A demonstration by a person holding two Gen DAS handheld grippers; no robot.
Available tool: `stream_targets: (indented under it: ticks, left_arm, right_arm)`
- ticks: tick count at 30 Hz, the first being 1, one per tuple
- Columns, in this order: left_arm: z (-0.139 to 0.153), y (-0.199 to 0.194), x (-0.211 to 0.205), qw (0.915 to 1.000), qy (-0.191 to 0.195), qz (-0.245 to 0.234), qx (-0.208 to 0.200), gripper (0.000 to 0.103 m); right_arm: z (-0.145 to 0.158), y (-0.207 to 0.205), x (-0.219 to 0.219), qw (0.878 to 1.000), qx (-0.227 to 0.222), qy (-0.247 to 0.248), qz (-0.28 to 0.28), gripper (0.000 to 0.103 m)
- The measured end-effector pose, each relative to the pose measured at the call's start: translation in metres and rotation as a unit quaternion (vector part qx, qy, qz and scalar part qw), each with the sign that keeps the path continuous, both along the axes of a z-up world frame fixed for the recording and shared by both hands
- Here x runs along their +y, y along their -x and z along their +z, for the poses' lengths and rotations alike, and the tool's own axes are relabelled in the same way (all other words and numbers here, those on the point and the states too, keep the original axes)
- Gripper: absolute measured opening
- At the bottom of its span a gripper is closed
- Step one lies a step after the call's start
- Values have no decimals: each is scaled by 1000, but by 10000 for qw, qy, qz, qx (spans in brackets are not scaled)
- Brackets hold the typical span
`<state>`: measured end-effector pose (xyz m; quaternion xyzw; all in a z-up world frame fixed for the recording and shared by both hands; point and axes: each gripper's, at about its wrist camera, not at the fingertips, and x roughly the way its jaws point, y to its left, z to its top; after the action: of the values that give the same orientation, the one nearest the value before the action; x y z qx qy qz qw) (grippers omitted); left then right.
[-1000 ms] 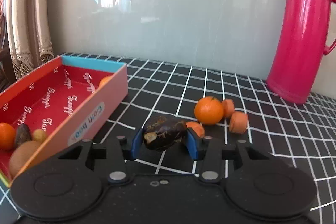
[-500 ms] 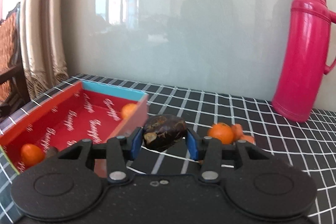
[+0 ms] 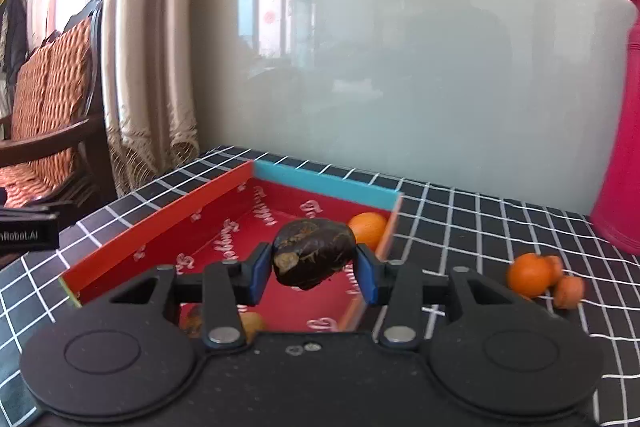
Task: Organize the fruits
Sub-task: 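Carry the dark brown fruit into the red box and open the right tool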
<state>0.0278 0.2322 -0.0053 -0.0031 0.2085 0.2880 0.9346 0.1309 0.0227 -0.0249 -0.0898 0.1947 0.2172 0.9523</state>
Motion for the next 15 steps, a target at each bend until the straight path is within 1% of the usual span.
stream_targets:
  ticks: [2, 4, 5, 6, 7, 9, 14, 15]
  left_arm:
    - [-1, 1, 4, 10000, 19, 29, 6, 103]
    - [-1, 2, 7, 10000, 32, 48, 15, 103]
    - [-2, 2, 8, 10000, 42, 57, 23, 103]
    - [-2, 2, 9, 10000, 56, 61, 34, 103]
    - [-2, 2, 9, 10000, 67, 61, 38, 103]
    - [-2, 2, 9, 10000, 69, 49, 33, 103]
    - [0, 1, 5, 10000, 80, 5, 4, 103]
    - [1, 2, 4, 10000, 86, -6, -3, 103]
  right_arm:
    - [-4, 0, 7, 9999, -13, 128, 49, 44]
    - [-9, 4, 13, 9994, -106, 340, 10, 48]
    - [-10, 7, 14, 9988, -234, 422, -60, 62]
    - [-9, 10, 15, 9982, -387, 445, -104, 74]
    - [-7, 12, 14, 9980, -454, 418, -109, 75]
    - [-3, 13, 9, 9981, -517, 297, -129, 73]
    - [1, 8, -7, 9969, -582, 218, -480, 75]
    - [3, 7, -11, 9965, -589, 184, -562, 79]
